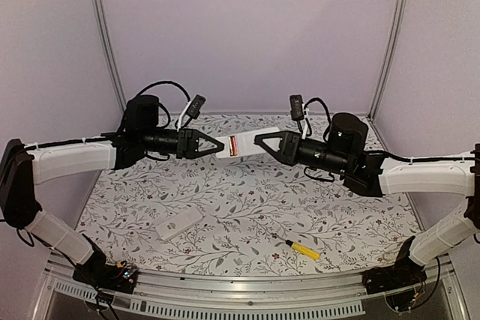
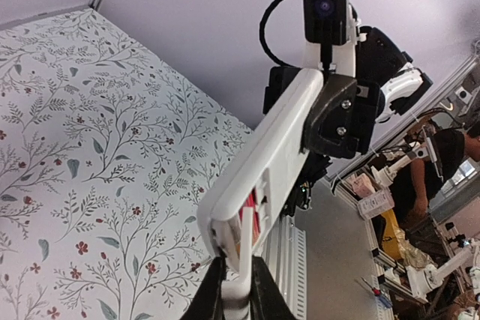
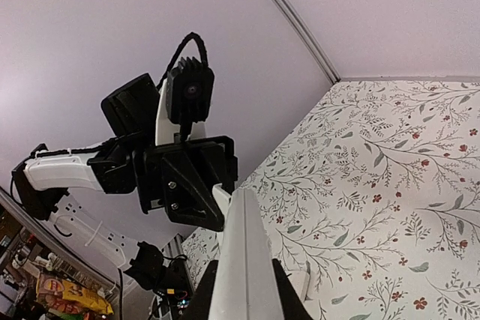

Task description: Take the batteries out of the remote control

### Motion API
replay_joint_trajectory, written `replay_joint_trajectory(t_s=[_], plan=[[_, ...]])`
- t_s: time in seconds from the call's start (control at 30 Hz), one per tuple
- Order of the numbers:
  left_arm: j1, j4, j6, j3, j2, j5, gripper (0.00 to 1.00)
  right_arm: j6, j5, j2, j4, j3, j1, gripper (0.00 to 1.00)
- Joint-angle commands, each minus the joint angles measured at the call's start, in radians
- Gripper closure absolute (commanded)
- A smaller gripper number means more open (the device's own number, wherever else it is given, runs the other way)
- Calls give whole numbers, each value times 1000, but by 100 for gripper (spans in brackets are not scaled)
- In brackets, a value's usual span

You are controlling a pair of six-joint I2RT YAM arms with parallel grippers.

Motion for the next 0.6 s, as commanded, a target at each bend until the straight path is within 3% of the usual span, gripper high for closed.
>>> replay_joint_trajectory(t_s=[0.0,0.37,0.57], plan=[[12,32,0,-5,18,39,90,32,108,-43,-32,-31,-16,100],[11,26,-8,-4,53,28,96,98,192,-88,-45,-97,-39,100],[5,-191,73,54,103,-187,97,105,198,-94,-51,-106,-39,100]])
